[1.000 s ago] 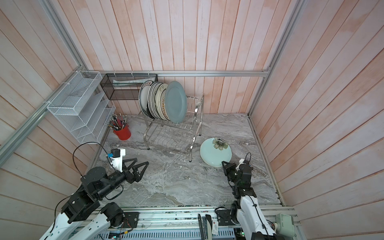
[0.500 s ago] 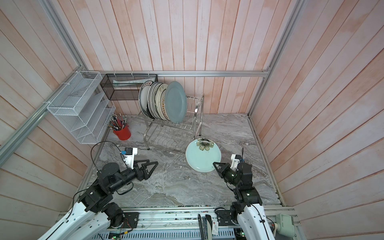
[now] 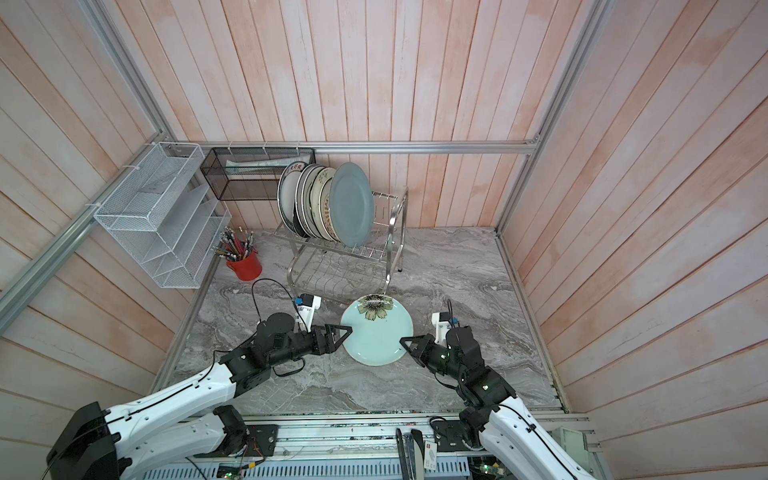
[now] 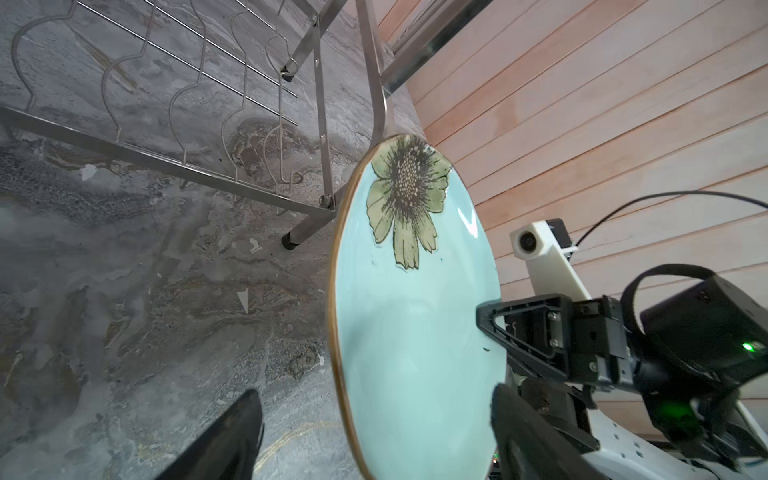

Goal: Load the plates into the dish rack
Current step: 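Grasp the flower plate's rim with the left gripper while the right holds it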

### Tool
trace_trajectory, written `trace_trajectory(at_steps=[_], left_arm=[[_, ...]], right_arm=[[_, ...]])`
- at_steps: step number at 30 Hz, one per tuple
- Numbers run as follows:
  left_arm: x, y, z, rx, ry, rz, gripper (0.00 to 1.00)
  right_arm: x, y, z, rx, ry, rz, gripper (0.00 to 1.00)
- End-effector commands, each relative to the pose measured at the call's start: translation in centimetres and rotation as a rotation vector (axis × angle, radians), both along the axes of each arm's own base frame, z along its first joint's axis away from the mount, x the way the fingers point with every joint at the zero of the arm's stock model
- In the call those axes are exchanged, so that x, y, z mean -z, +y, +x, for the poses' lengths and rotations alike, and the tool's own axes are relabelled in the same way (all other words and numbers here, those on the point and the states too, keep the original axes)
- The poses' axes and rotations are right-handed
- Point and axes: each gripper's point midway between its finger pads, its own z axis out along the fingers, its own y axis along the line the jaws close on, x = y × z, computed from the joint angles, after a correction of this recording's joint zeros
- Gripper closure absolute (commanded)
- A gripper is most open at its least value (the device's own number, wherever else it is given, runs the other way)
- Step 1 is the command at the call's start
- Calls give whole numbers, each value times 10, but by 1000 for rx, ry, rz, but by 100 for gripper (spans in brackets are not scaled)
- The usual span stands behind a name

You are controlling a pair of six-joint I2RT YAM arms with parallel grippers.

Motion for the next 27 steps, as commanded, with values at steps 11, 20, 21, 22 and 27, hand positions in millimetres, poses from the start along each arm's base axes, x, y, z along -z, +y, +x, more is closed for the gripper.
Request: trace_trajectory(at_steps=[11, 20, 21, 22, 27], left_arm=[[-17, -10, 22, -83, -12, -114, 43], [-26, -11, 14, -45, 26, -221, 91], [-28, -9, 12, -44, 35, -244, 97], [-30, -7, 10, -47, 43, -263, 100], [-41, 16, 1, -90, 26, -288, 100]], right_arm=[[-64, 17, 10, -12, -189, 145, 100], [-68, 23, 7, -45, -204, 157, 100], [-70, 23, 7, -48, -210, 157, 100], [-71, 24, 7, -52, -217, 157, 100], [-76, 25, 5, -76, -263, 150, 64]])
